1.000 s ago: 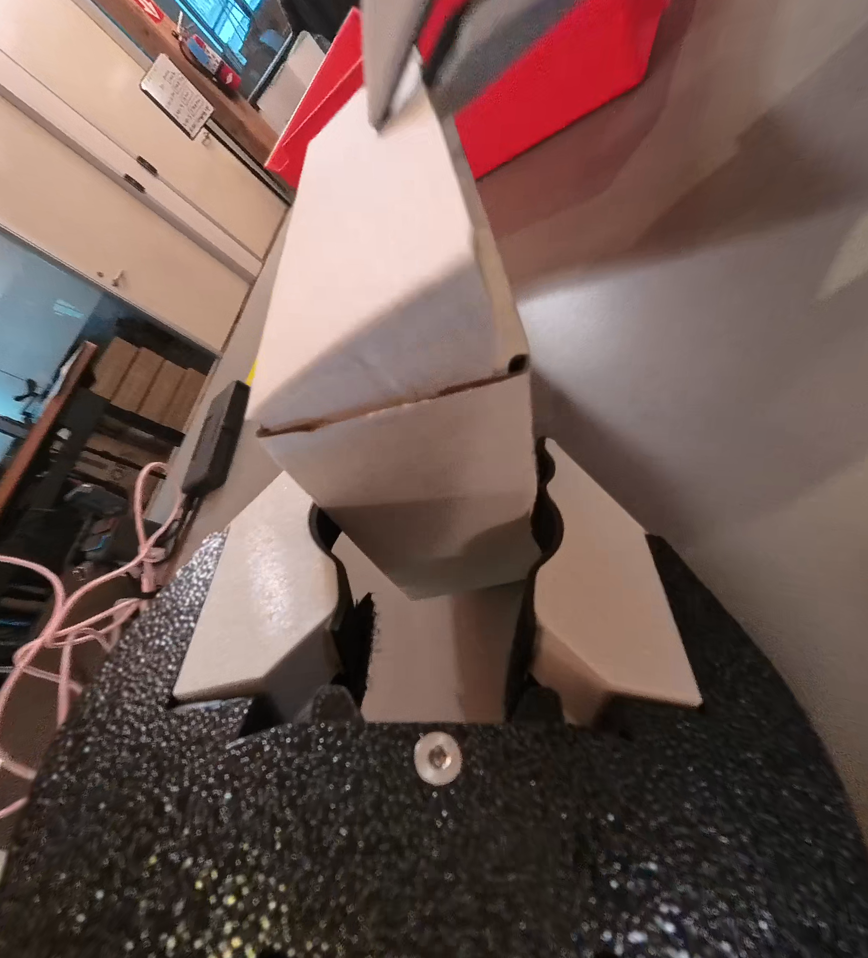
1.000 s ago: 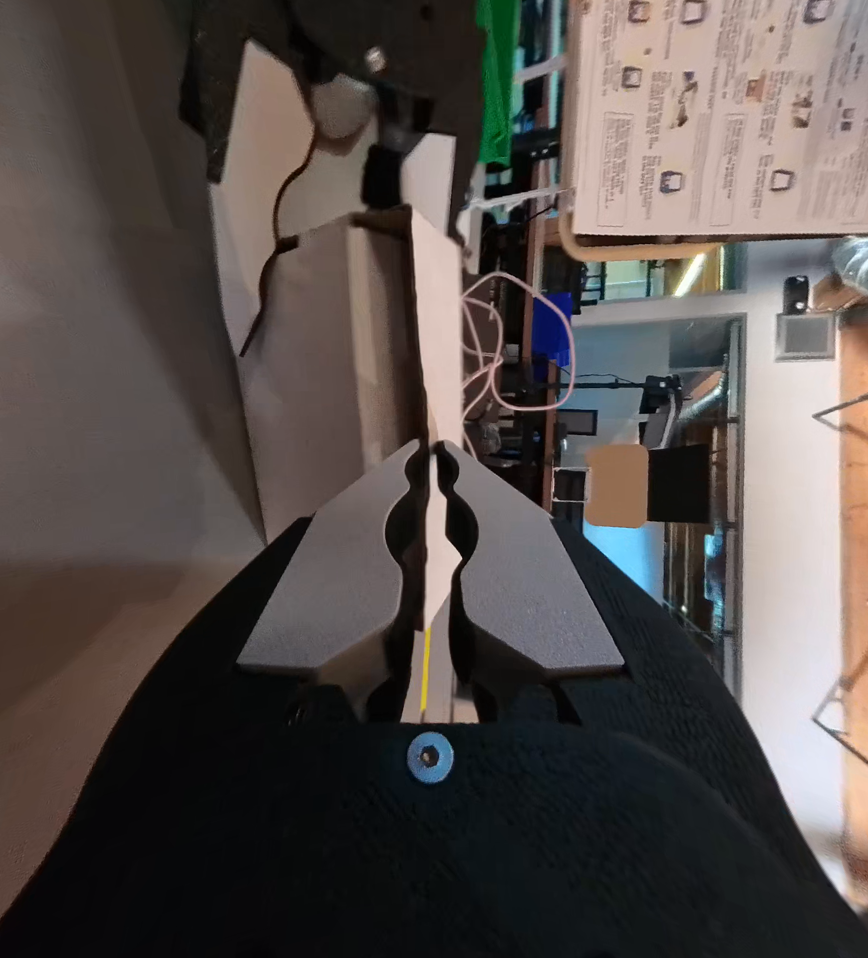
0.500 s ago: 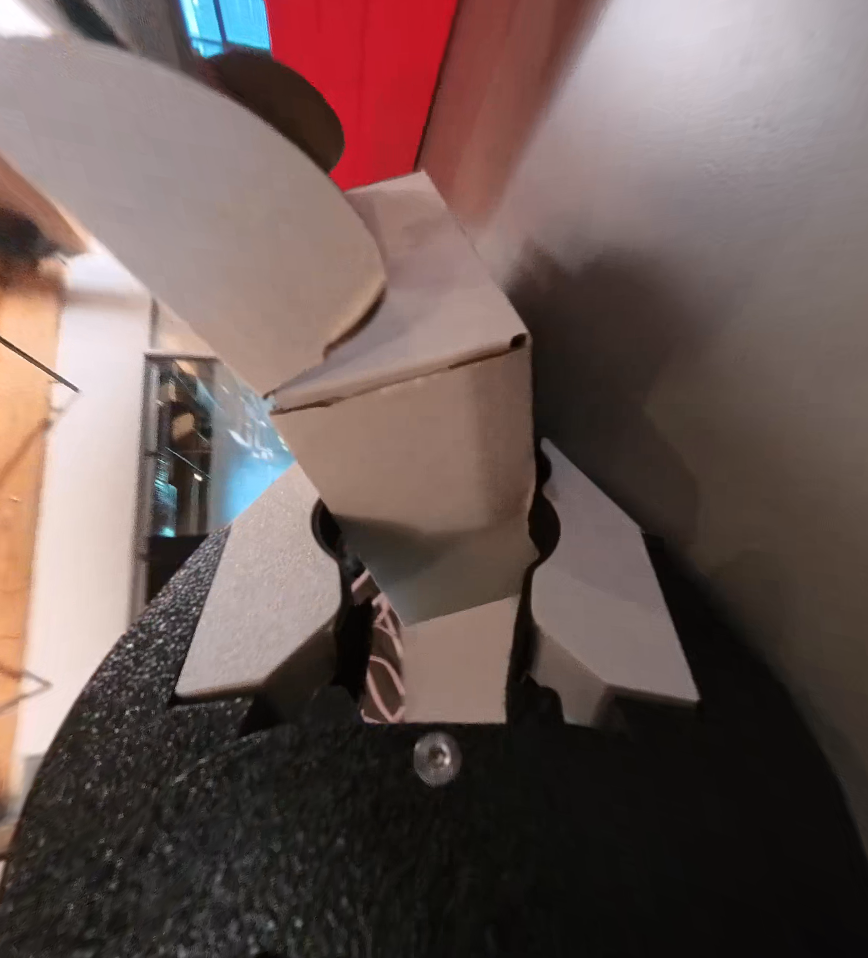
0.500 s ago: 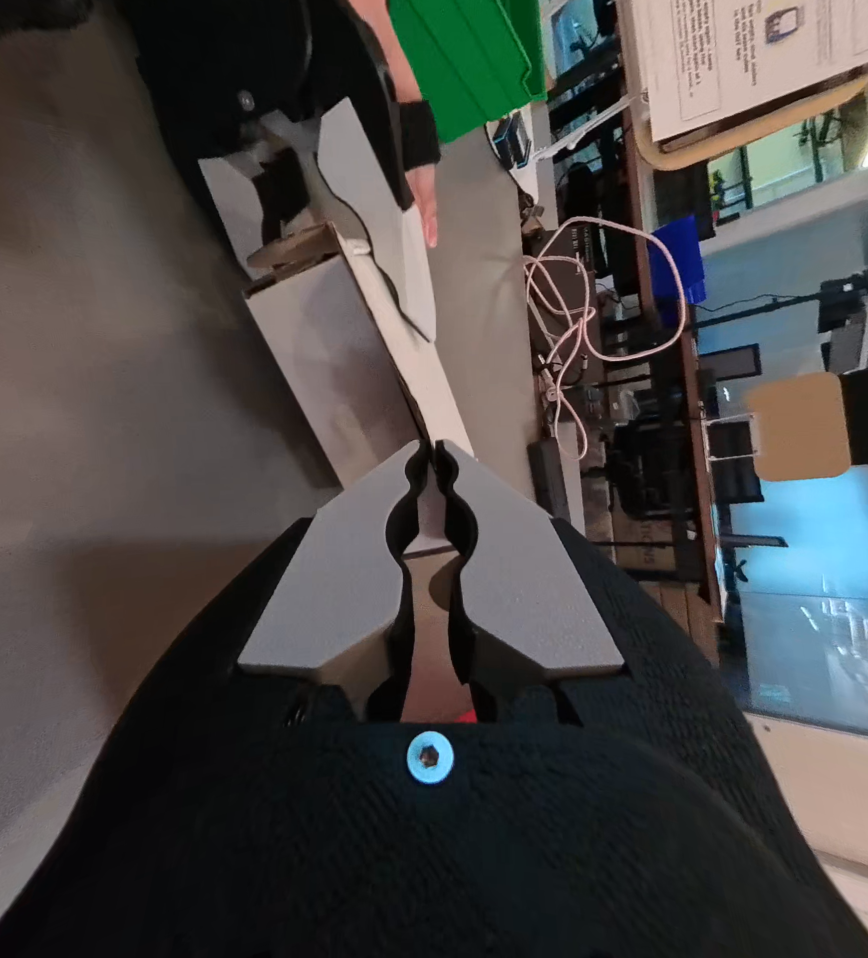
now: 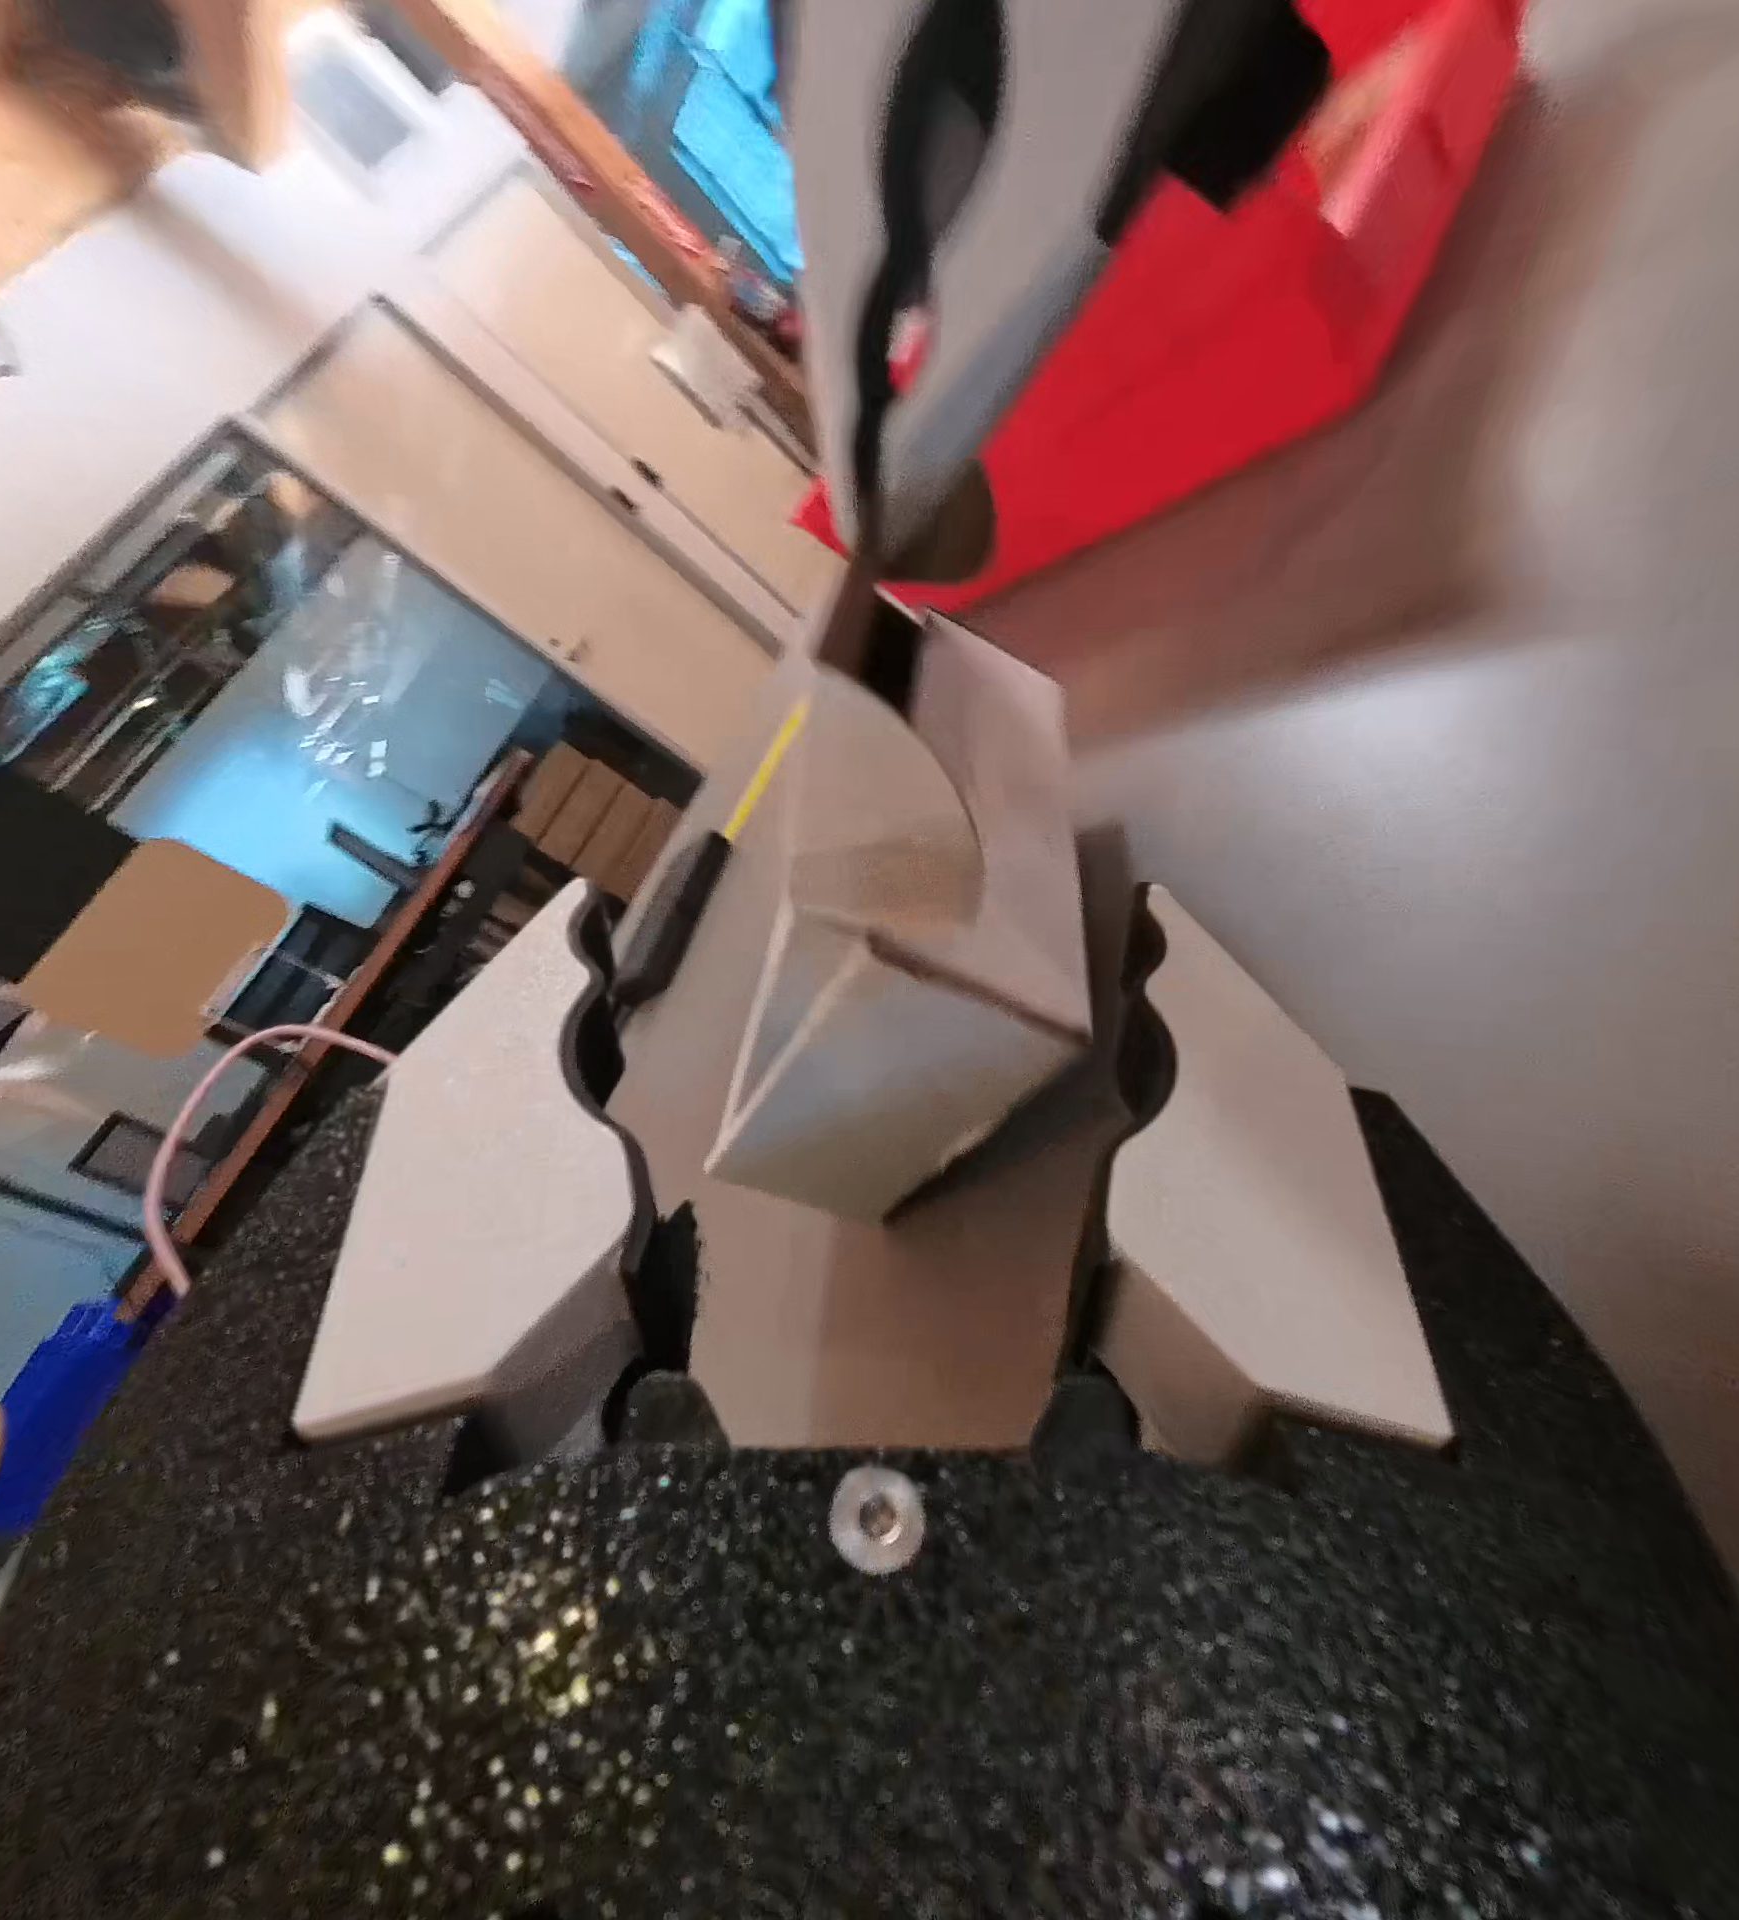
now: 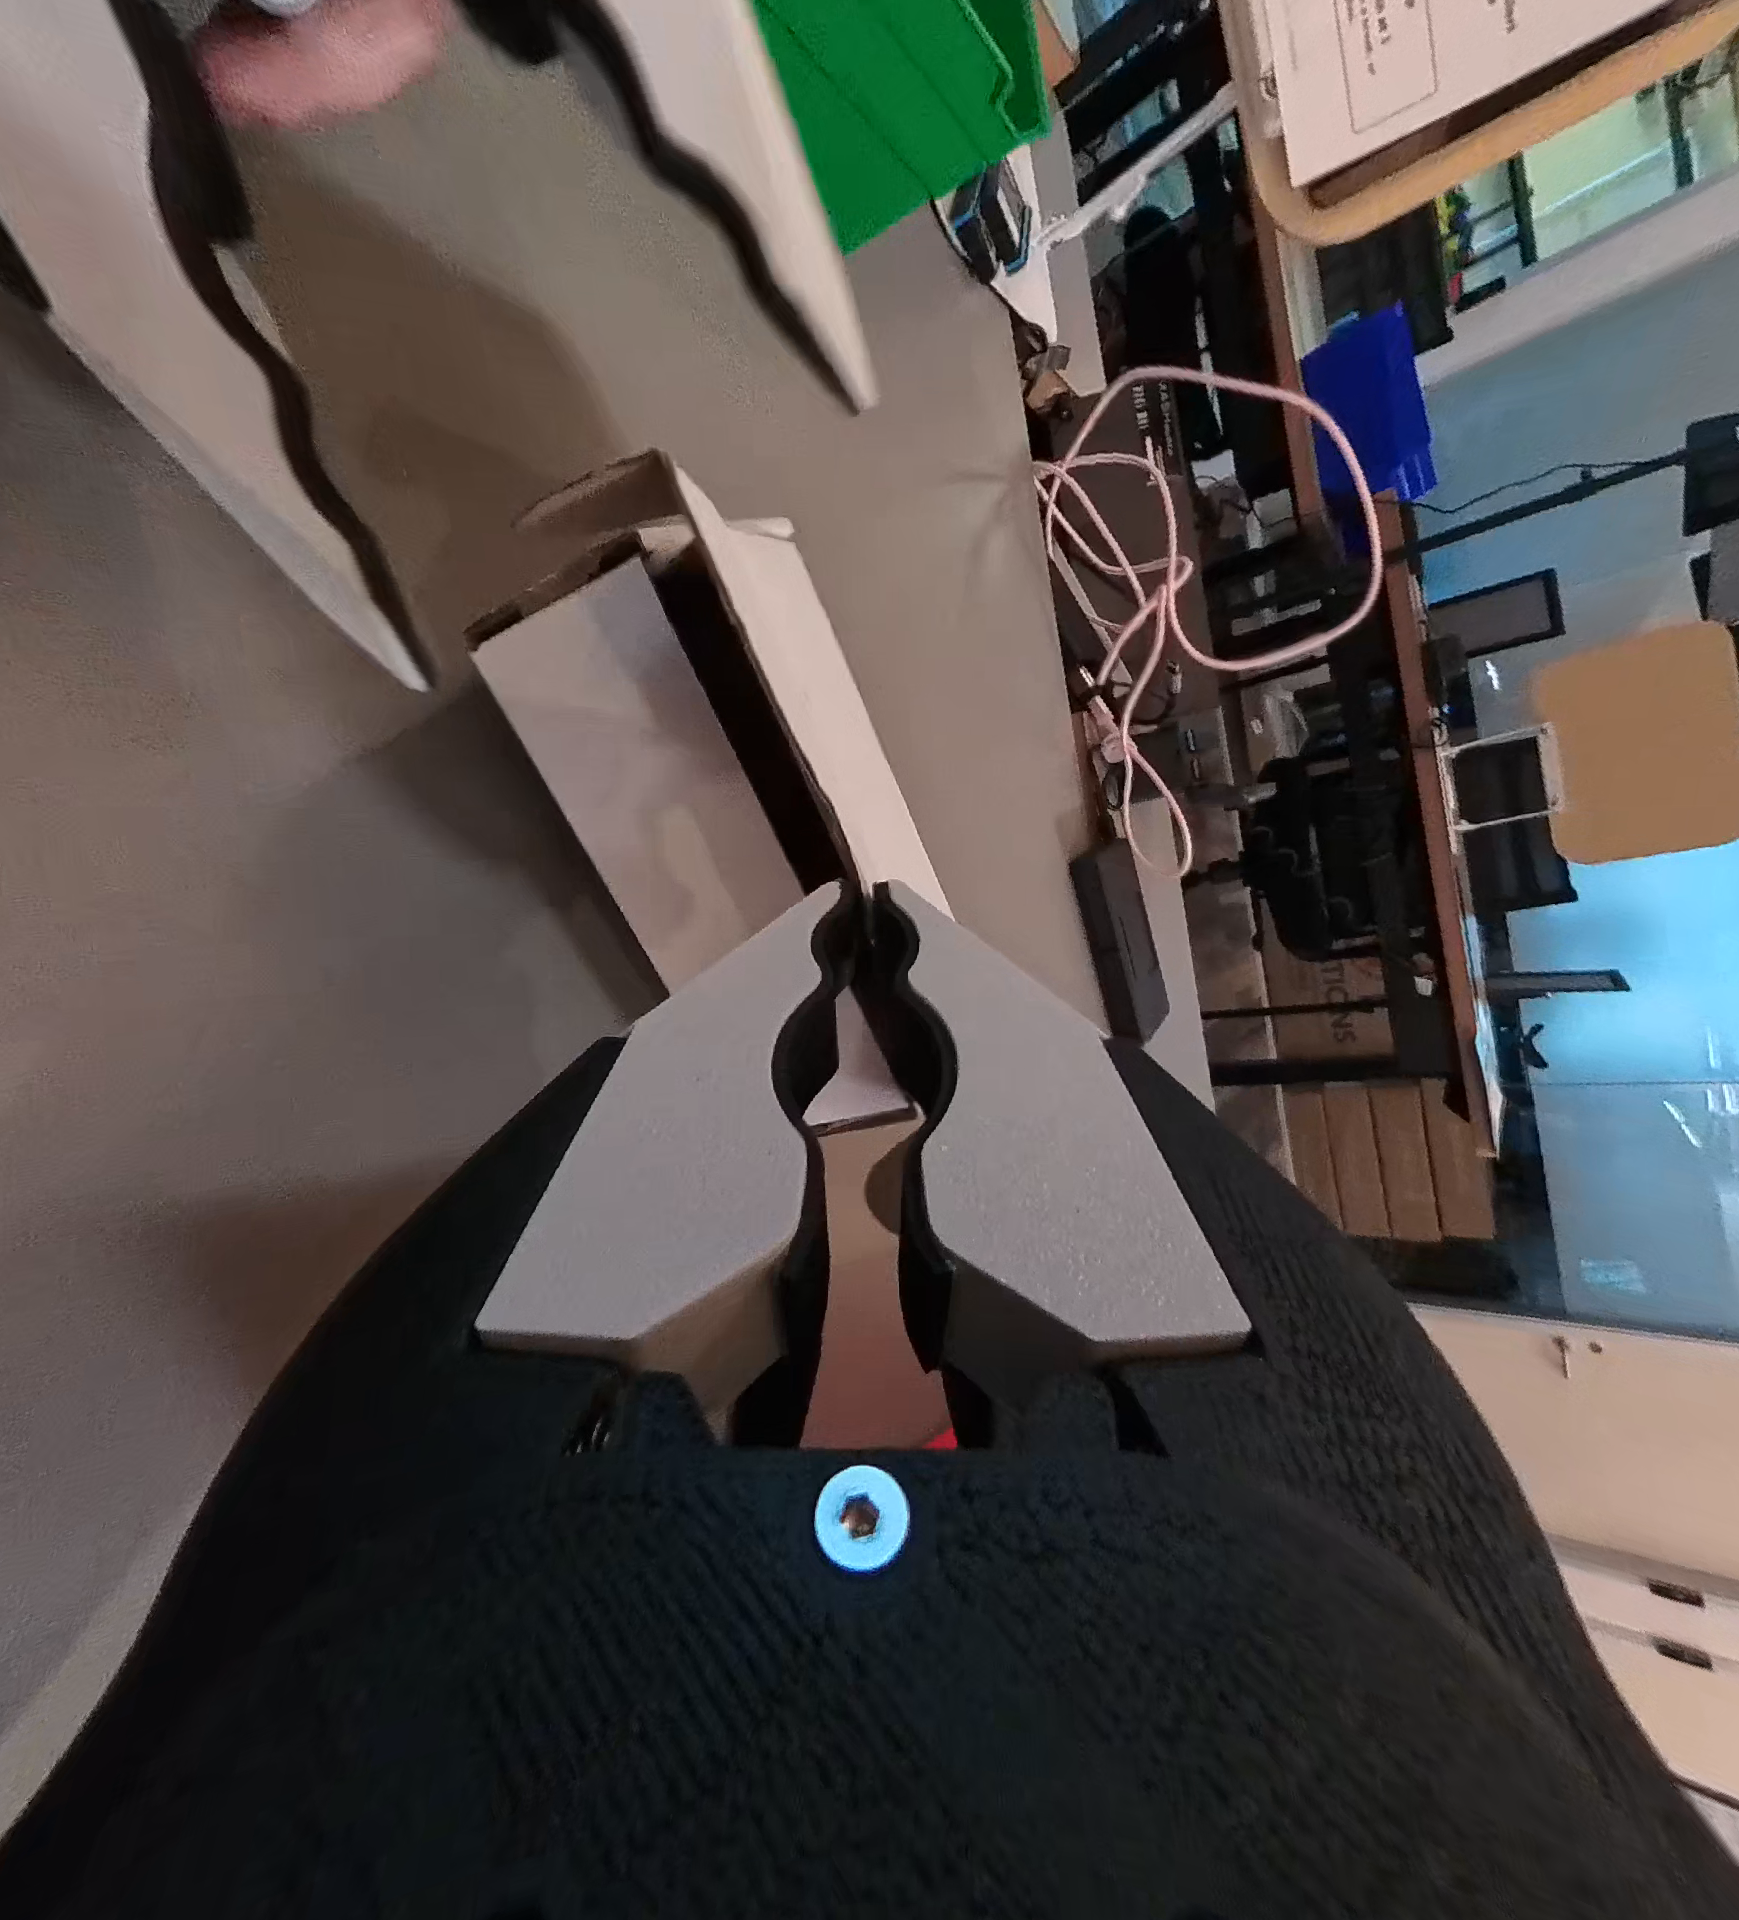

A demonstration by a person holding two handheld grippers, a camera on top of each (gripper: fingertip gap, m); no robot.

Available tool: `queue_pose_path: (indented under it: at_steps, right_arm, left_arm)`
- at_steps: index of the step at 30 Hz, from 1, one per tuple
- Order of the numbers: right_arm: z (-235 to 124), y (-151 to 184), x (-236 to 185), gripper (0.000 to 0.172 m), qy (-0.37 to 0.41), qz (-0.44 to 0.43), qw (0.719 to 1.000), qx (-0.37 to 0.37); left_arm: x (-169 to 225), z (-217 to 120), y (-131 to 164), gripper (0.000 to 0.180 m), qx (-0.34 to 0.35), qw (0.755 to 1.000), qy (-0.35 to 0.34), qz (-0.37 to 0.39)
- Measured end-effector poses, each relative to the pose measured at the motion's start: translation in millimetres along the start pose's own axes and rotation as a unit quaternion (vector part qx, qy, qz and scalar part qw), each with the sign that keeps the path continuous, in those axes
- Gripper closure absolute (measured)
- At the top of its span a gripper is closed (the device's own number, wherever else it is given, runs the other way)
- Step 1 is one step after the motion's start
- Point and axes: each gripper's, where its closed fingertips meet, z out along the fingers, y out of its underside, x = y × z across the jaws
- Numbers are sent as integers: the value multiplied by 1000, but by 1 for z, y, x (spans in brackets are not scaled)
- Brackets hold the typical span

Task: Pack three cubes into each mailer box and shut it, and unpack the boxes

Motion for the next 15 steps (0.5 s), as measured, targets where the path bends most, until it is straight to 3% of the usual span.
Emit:
queue_pose_path:
  at_steps: [2, 4, 9, 12, 15]
  right_arm:
    - [0, -4, -1, 171, -2, -1, 1000, 7]
    - [-1, -4, 0, 171, 0, 2, 1000, 13]
    - [-7, -8, 8, 171, 20, 2, 999, 48]
    - [-13, -8, 12, 166, 16, 19, 997, 75]
    - [-30, -6, 31, 151, 69, -7, 994, 79]
  left_arm:
    - [-4, 3, -10, 76, -1, 1000, -24, -2]
    - [-2, 9, -14, 83, -13, 999, -30, 9]
    - [-24, 10, -30, 158, -8, 993, -105, 61]
    - [-35, 12, -30, 163, -31, 989, -127, 69]
    - [-49, 12, -36, 178, -36, 988, -143, 41]
